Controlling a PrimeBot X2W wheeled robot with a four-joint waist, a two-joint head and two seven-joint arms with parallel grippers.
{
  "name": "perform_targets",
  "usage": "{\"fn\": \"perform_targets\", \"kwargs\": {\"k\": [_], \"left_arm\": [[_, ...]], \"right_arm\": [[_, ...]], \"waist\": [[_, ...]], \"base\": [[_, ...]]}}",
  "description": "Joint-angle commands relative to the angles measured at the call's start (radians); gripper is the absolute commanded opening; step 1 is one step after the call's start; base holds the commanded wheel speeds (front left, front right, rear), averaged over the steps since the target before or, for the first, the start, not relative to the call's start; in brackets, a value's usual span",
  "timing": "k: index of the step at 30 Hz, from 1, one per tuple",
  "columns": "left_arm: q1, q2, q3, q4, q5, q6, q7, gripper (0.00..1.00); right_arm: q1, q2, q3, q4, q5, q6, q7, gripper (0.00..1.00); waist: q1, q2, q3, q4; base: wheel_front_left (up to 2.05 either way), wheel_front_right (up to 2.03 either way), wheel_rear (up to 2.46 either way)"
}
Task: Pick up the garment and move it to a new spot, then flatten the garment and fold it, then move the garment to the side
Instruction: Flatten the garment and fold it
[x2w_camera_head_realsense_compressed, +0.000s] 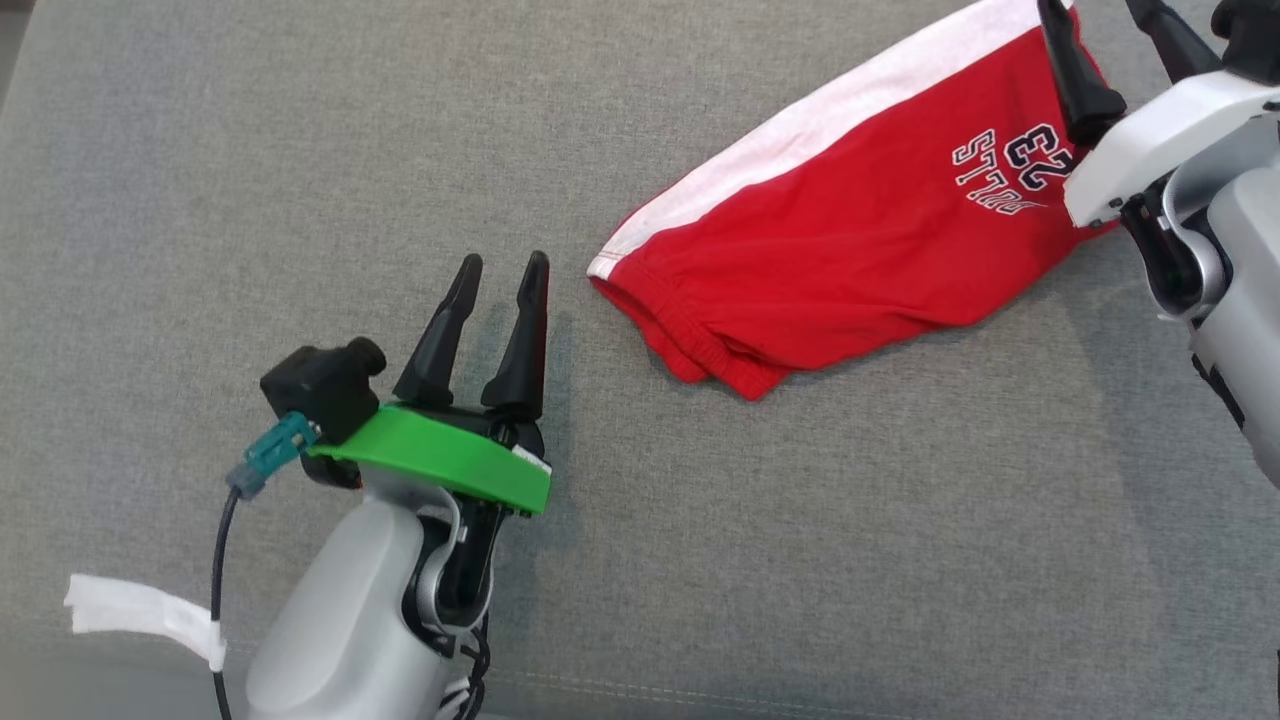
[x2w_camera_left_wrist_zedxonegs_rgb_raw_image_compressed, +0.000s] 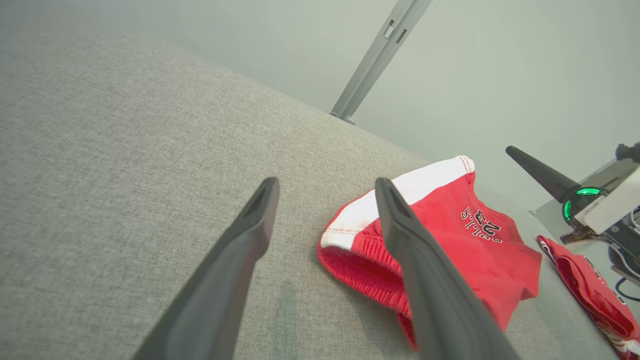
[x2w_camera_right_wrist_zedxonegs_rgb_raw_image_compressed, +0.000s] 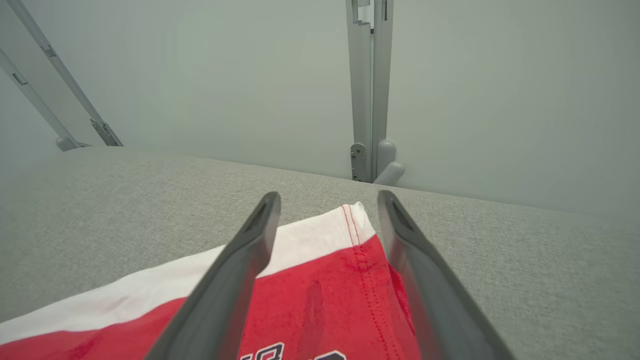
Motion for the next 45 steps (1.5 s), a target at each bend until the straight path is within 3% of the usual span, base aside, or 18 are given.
{"fn": "perform_targets", "kwargs": {"k": [1,6,16,27,31,43,44,45], "left_arm": [[0.060,-0.017,0.038,-0.028,0.084,0.025,-0.002,1.00],[0.199,-0.049,0.088,-0.103,0.281,0.071,-0.002,1.00],[0.378,-0.077,0.116,-0.201,0.458,0.109,-0.002,1.00],[0.376,-0.080,0.068,-0.241,0.462,0.104,-0.002,1.00],[0.356,-0.080,0.037,-0.228,0.410,0.082,-0.002,1.00],[0.312,-0.080,0.018,-0.204,0.372,0.076,-0.002,1.00],[0.311,-0.080,0.018,-0.203,0.372,0.078,-0.002,1.00],[0.309,-0.080,0.019,-0.202,0.373,0.079,-0.002,1.00]], "right_arm": [[0.063,-0.011,-0.018,-0.035,0.008,-0.001,-0.004,1.00],[0.202,-0.027,-0.070,-0.094,0.028,-0.001,-0.004,1.00],[0.338,-0.063,-0.103,-0.049,0.075,-0.001,-0.004,1.00],[0.225,-0.077,-0.074,0.129,0.117,-0.001,0.087,1.00],[0.166,-0.064,-0.075,0.210,0.126,-0.001,0.125,1.00],[0.075,-0.028,-0.063,0.386,0.133,-0.001,0.191,1.00],[0.073,-0.026,-0.063,0.390,0.137,-0.001,0.194,0.98],[0.073,-0.024,-0.062,0.392,0.140,-0.001,0.196,0.65]], "waist": [[-0.0001,0.0000,-0.072,-0.047],[-0.0001,0.0000,-0.138,-0.046],[-0.0001,0.0000,-0.191,0.013],[-0.0001,0.0000,-0.130,0.099],[-0.0001,0.0000,-0.103,0.124],[-0.0001,0.0000,-0.074,0.145],[-0.0001,0.0000,-0.075,0.144],[-0.0001,0.0000,-0.075,0.142]], "base": [[0.00,0.00,0.00],[0.00,0.00,0.00],[0.00,0.00,0.00],[0.00,0.00,0.00],[0.00,0.00,0.00],[0.00,0.00,0.00],[0.00,0.00,0.00],[0.00,0.00,0.00]]}}
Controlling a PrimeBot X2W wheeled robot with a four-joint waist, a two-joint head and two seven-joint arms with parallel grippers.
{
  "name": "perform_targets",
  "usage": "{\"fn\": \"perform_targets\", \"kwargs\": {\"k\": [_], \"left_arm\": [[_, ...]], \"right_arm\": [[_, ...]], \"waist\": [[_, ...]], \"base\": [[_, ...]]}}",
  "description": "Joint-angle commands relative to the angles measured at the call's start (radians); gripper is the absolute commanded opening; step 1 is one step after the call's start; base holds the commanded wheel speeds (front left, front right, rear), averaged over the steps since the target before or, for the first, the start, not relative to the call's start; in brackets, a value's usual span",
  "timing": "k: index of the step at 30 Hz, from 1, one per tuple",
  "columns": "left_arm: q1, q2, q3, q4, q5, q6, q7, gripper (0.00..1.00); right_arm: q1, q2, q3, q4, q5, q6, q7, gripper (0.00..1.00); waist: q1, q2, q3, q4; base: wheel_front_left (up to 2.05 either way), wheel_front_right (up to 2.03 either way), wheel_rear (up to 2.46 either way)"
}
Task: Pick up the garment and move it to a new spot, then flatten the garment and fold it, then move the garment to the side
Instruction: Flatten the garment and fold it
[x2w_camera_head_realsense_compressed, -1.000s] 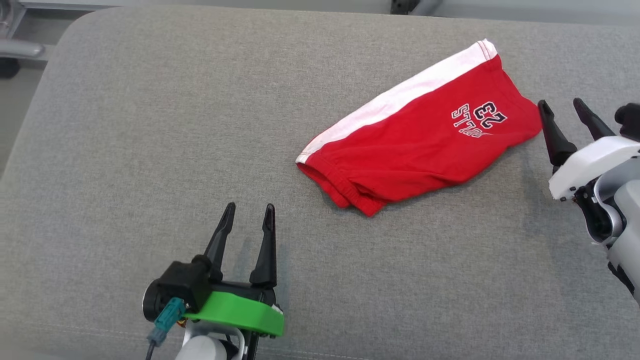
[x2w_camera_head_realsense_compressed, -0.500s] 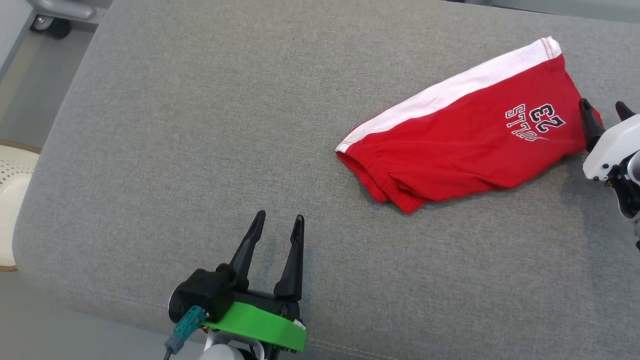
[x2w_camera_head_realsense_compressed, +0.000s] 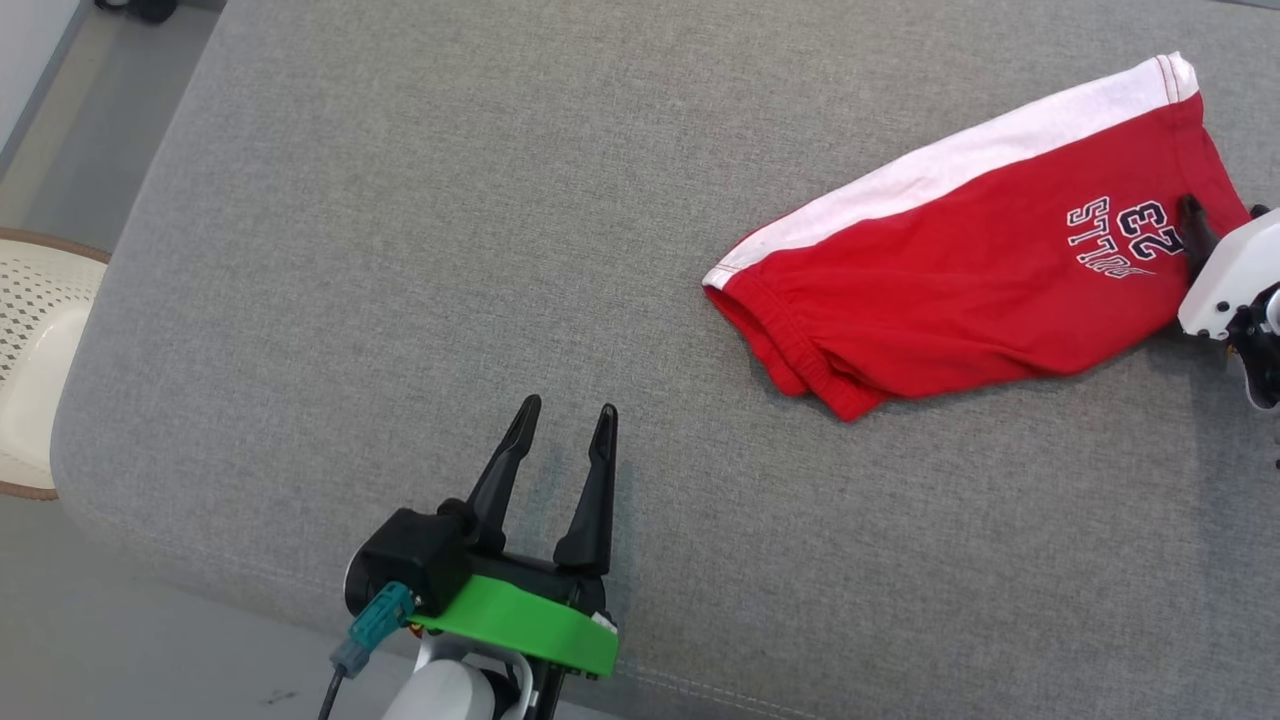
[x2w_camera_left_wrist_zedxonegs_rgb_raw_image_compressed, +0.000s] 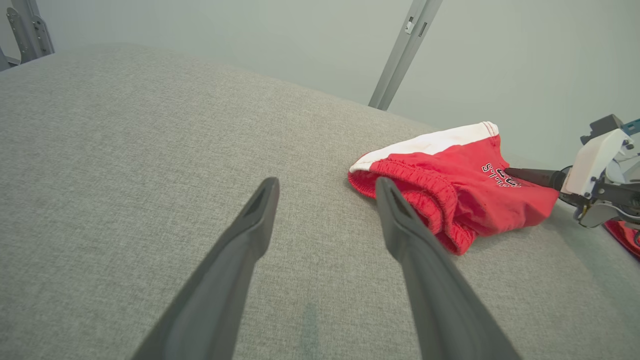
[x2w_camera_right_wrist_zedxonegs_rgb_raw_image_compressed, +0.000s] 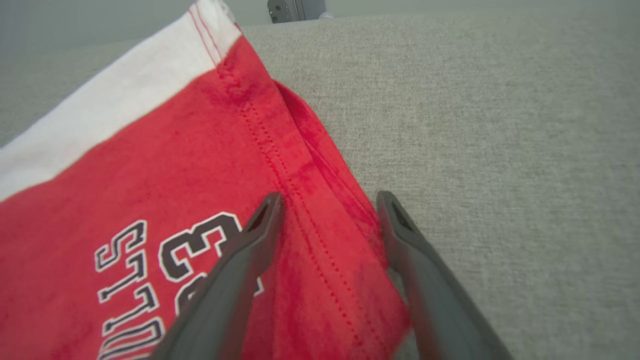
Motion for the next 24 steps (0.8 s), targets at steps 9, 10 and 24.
{"fn": "perform_targets", "kwargs": {"k": [9,10,24], "left_arm": [[-0.010,0.000,0.016,0.007,0.017,0.002,-0.002,1.00],[-0.005,0.000,0.019,0.007,0.018,0.004,-0.002,1.00],[0.043,0.000,0.042,0.011,0.047,0.009,-0.002,1.00]], "right_arm": [[0.034,0.027,-0.010,-0.022,0.061,-0.001,-0.042,0.00],[0.043,0.035,-0.011,-0.033,0.069,-0.001,-0.051,0.00],[0.251,0.046,-0.007,-0.202,0.160,-0.001,-0.175,0.00]], "waist": [[0.0000,0.0000,-0.026,-0.051],[0.0000,0.0000,-0.033,-0.061],[0.0000,0.0000,-0.118,-0.182]], "base": [[0.00,0.00,0.00],[0.00,0.00,0.00],[0.00,0.00,0.00]]}}
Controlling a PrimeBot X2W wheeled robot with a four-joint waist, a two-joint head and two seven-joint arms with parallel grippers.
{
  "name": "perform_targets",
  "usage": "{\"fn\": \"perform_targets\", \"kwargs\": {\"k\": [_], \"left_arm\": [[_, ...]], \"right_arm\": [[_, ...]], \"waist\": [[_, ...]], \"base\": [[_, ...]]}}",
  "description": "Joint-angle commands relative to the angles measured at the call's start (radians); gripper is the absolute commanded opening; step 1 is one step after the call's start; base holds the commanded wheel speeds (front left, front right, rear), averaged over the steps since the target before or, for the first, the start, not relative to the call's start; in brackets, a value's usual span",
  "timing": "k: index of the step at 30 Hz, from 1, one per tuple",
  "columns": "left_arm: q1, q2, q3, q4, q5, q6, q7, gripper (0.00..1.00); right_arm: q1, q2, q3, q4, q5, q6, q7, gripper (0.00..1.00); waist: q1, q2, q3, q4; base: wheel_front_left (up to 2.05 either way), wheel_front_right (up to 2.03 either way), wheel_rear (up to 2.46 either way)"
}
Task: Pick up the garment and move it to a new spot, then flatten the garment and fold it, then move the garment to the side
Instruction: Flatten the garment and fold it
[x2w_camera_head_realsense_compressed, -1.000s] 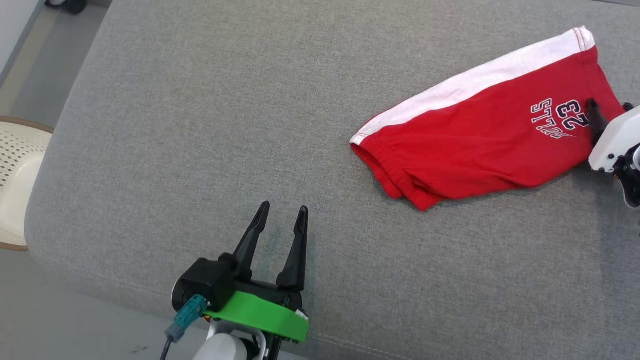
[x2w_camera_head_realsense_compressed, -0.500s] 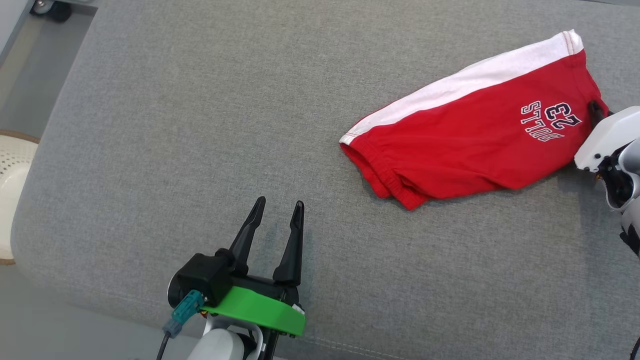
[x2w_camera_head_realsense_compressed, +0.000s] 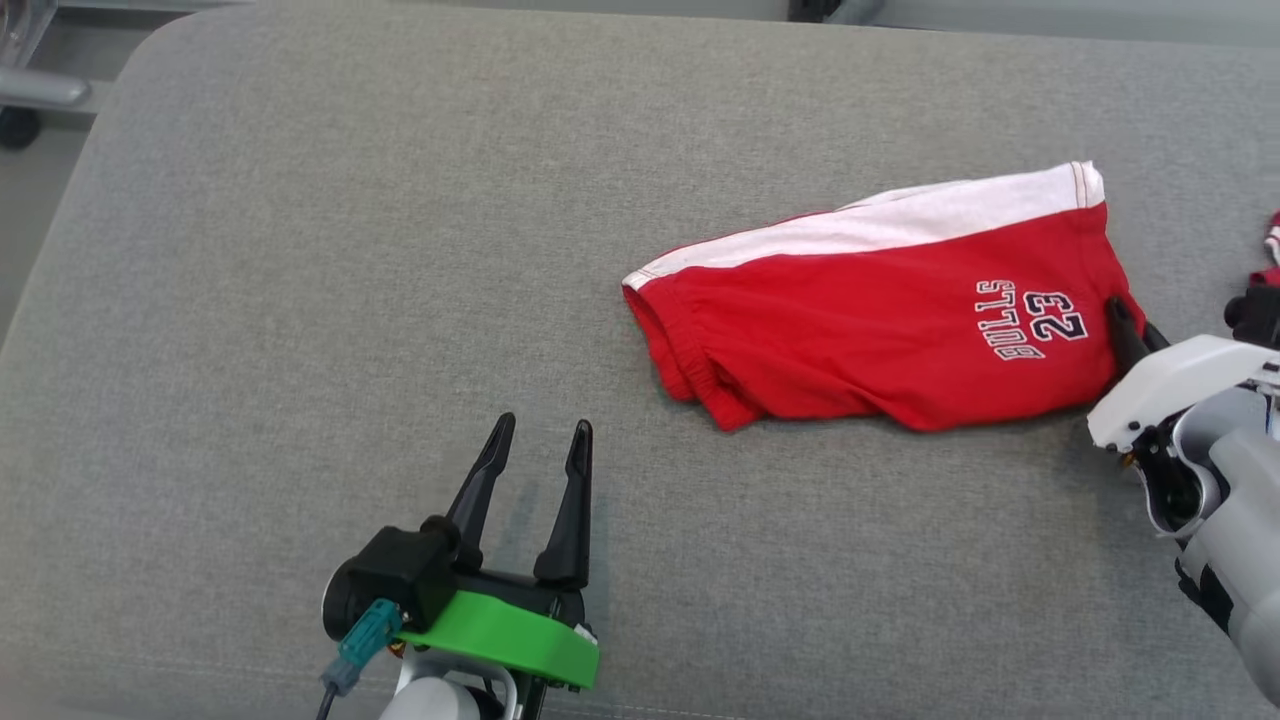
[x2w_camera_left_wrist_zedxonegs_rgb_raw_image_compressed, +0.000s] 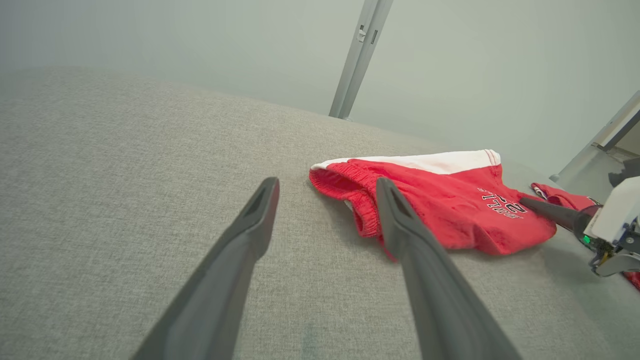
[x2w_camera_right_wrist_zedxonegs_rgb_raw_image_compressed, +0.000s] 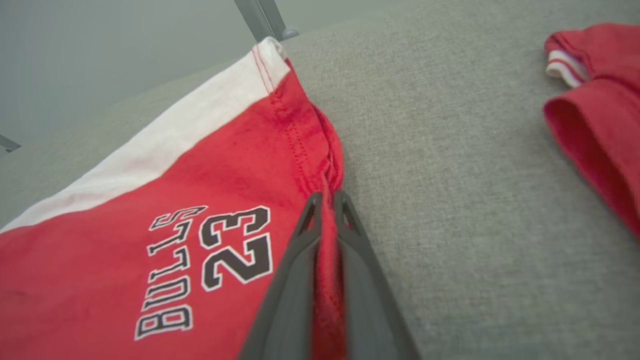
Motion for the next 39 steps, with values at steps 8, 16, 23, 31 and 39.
{"fn": "perform_targets", "kwargs": {"k": [8,16,23,31,39], "left_arm": [[0.044,0.002,0.026,-0.003,0.030,0.005,-0.002,1.00],[0.056,0.002,0.034,0.002,0.037,-0.004,-0.002,1.00],[0.065,0.002,0.031,0.013,0.034,-0.001,-0.002,1.00],[0.072,0.002,0.011,0.025,0.023,-0.004,-0.002,1.00],[0.083,0.002,0.000,0.034,0.018,0.000,-0.002,1.00]], "right_arm": [[0.118,-0.005,-0.036,-0.074,-0.001,-0.001,-0.022,0.00],[0.196,0.021,-0.120,-0.122,-0.090,-0.001,-0.023,0.00],[0.229,0.051,-0.183,-0.145,-0.165,-0.001,-0.023,0.00],[0.198,0.095,-0.187,-0.195,-0.267,-0.001,-0.023,0.00],[0.159,0.167,-0.147,-0.279,-0.311,0.000,-0.015,0.00]], "waist": [[0.0000,0.0000,-0.073,-0.107],[0.0000,0.0000,-0.097,-0.163],[0.0000,0.0000,-0.124,-0.182],[0.0000,0.0000,-0.155,-0.170],[0.0000,0.0000,-0.186,-0.135]], "base": [[0.00,0.00,0.00],[0.00,0.00,0.00],[0.00,0.00,0.00],[0.00,0.00,0.00],[0.00,0.00,0.00]]}}
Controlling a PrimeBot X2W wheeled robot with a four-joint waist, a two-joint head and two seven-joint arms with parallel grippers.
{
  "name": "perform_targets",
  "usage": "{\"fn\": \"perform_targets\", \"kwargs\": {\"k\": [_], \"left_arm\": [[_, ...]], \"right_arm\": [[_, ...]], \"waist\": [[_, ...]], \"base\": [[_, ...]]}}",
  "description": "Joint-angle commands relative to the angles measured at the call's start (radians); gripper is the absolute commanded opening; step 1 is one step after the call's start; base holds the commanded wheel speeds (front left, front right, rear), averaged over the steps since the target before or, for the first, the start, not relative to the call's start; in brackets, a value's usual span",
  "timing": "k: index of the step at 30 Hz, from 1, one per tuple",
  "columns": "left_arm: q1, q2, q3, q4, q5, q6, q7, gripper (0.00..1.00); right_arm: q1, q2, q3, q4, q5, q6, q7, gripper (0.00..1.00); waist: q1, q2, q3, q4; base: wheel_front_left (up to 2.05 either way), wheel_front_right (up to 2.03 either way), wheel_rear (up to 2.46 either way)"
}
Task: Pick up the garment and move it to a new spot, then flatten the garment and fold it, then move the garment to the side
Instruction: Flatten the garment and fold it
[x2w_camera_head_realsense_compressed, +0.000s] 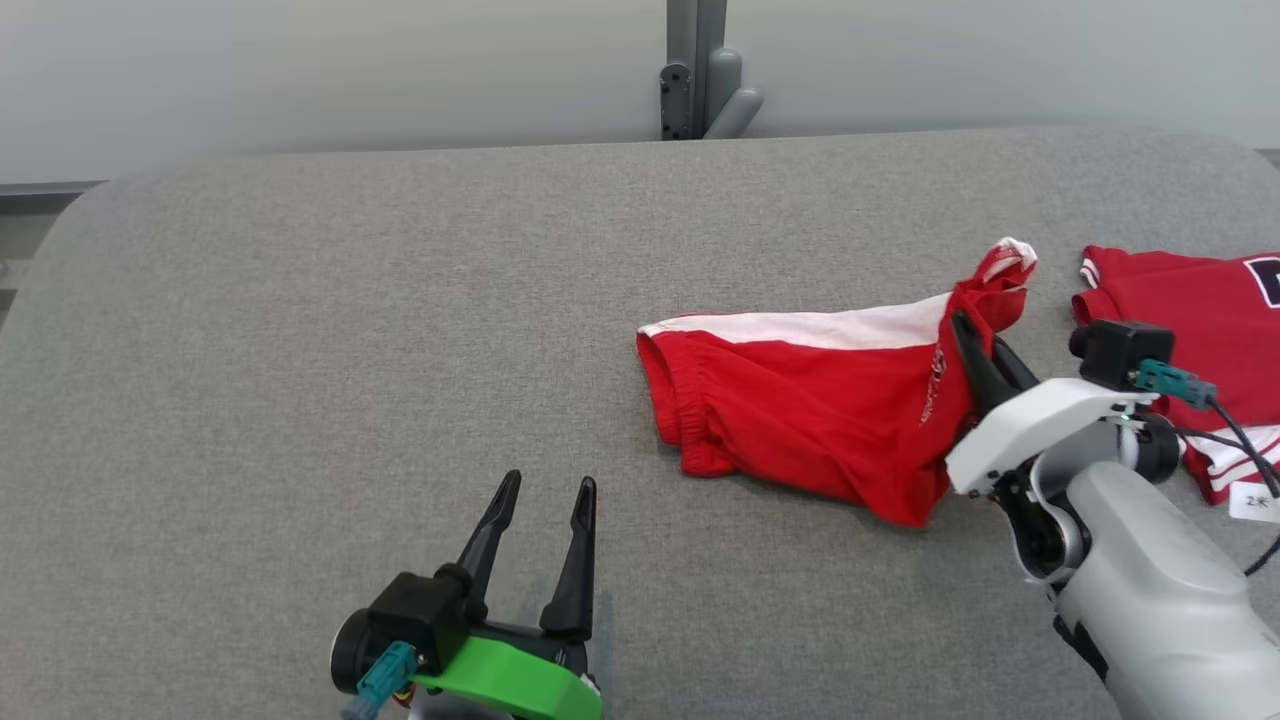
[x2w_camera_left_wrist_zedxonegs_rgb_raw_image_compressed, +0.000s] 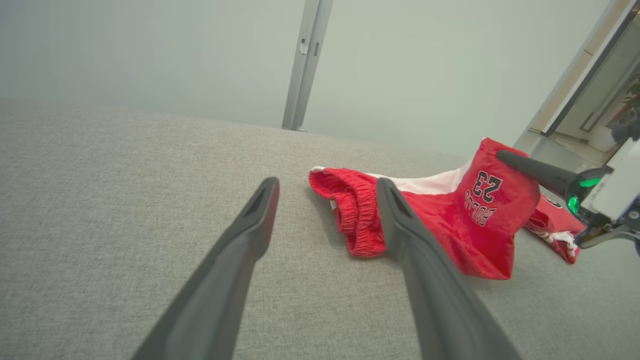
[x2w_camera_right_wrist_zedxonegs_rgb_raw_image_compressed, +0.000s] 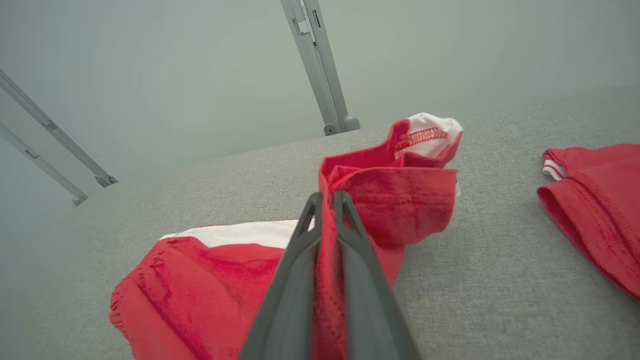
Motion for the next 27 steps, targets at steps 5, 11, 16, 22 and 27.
{"fn": "perform_targets", "kwargs": {"k": [5,11,16,22,27], "left_arm": [[0.016,0.002,-0.019,0.005,-0.012,0.003,-0.002,1.00],[0.017,0.002,-0.035,0.005,-0.019,0.009,-0.002,1.00],[0.004,0.002,-0.039,0.007,-0.021,0.005,-0.002,1.00],[-0.014,0.002,-0.041,0.006,-0.022,0.001,-0.002,1.00],[-0.021,0.002,-0.036,0.002,-0.021,0.005,-0.002,1.00]], "right_arm": [[-0.036,0.059,0.045,-0.037,-0.019,0.000,0.028,0.00],[-0.065,0.129,0.095,-0.053,-0.012,-0.001,0.065,0.00],[-0.090,0.170,0.110,-0.001,-0.006,-0.001,0.086,0.00],[-0.110,0.211,0.146,0.077,0.004,0.000,0.095,0.00],[-0.108,0.227,0.200,0.112,0.031,0.000,0.093,0.03]], "waist": [[0.0000,0.0000,-0.027,0.043],[0.0000,0.0000,-0.028,0.085],[0.0000,0.0000,-0.015,0.111],[0.0000,0.0000,0.007,0.127],[0.0000,0.0000,0.019,0.124]], "base": [[0.00,0.00,0.00],[0.00,0.00,0.00],[0.00,0.00,0.00],[0.00,0.00,0.00],[0.00,0.00,0.00]]}}
